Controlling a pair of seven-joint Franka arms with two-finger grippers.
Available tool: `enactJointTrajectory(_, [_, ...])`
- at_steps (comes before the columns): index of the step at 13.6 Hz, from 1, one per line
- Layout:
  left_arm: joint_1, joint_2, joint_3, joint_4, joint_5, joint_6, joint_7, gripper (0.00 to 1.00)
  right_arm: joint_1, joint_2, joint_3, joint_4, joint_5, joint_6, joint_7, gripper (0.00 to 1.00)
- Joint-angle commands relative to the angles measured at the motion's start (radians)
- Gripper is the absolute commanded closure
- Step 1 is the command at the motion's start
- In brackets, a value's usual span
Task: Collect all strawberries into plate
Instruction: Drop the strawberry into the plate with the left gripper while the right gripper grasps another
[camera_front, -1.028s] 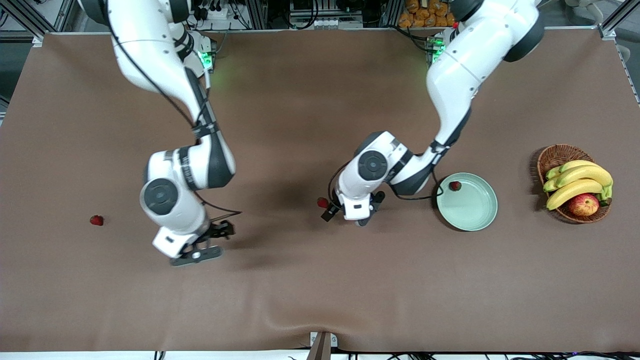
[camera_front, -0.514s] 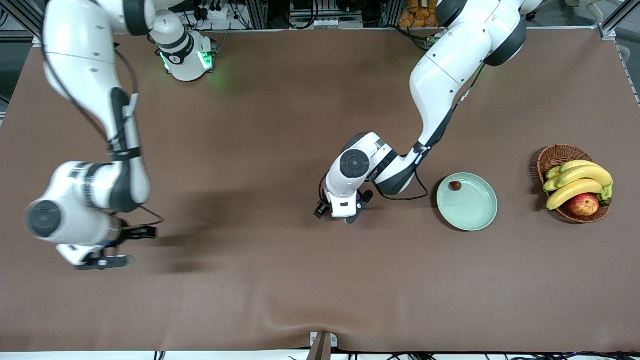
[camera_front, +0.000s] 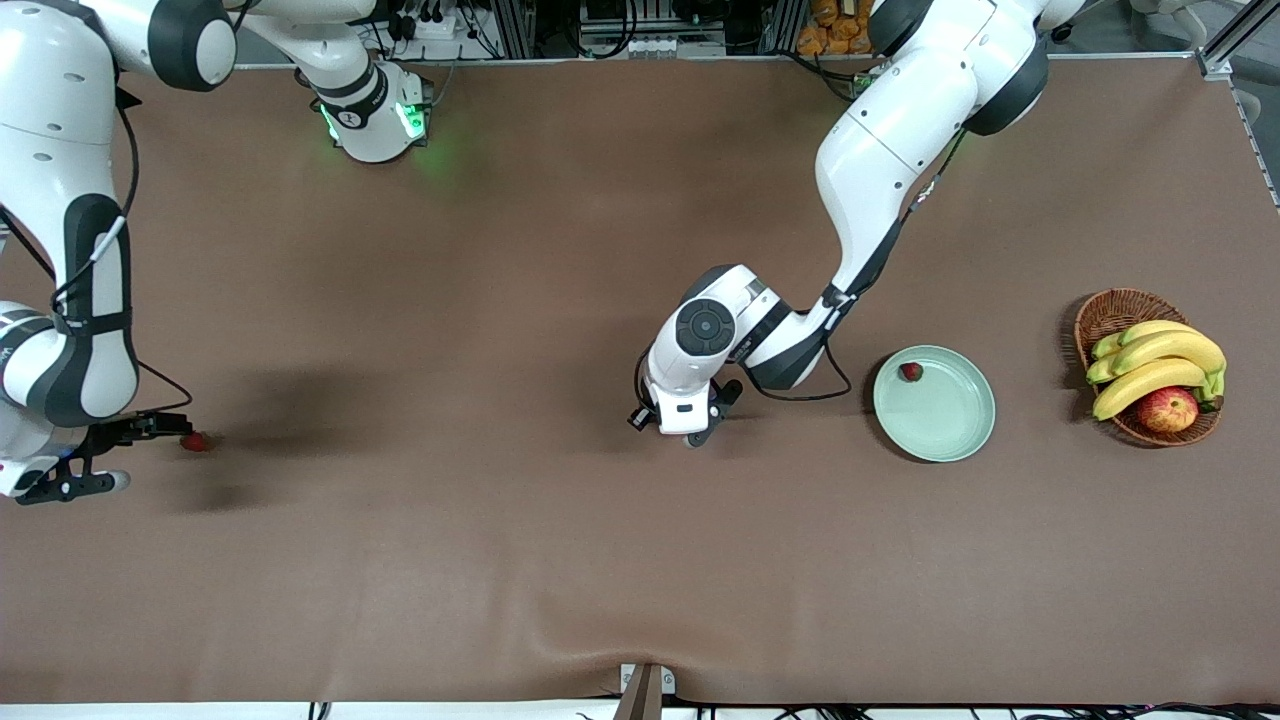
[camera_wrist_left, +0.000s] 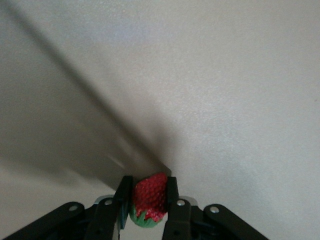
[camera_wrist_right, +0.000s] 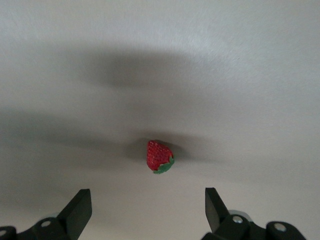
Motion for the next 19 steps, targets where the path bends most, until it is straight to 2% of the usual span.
enactJointTrajectory(1, [0.014, -0.036, 0.01, 0.01, -0.019, -0.014, 0.015, 1.0, 0.01, 0.024, 0.018, 0.0, -0.013, 0.004, -0.062, 0.0])
enactJointTrajectory(3, [0.072, -0.098, -0.002, -0.015, -0.021, -0.113, 0.013, 1.0, 0.012, 0.053, 0.02, 0.006, -0.045, 0.012, -0.082, 0.0])
enactJointTrajectory(7, [0.259, -0.246, -0.086, -0.169, -0.018, -0.302, 0.138, 1.0, 0.001, 0.073, 0.023, 0.003, -0.071, 0.087, -0.255, 0.0])
enactJointTrajectory(9, [0.311, -0.304, -0.086, -0.234, -0.018, -0.405, 0.229, 1.0, -0.002, 0.087, 0.023, 0.003, -0.071, 0.113, -0.28, 0.0])
enactJointTrajectory(12, [0.389, -0.384, -0.086, -0.35, -0.005, -0.428, 0.349, 1.0, -0.005, 0.099, 0.023, 0.001, -0.071, 0.133, -0.302, 0.0])
enactJointTrajectory(14, [0.461, -0.412, -0.086, -0.372, -0.005, -0.5, 0.5, 1.0, -0.005, 0.105, 0.023, 0.001, -0.071, 0.136, -0.302, 0.01])
enactJointTrajectory(15, [0.487, -0.422, -0.086, -0.386, -0.005, -0.529, 0.563, 1.0, -0.005, 0.107, 0.023, 0.001, -0.069, 0.136, -0.302, 0.17])
enactJointTrajectory(19, [0.586, -0.461, -0.086, -0.476, -0.004, -0.534, 0.755, 1.0, -0.005, 0.114, 0.024, 0.001, -0.065, 0.146, -0.299, 1.0])
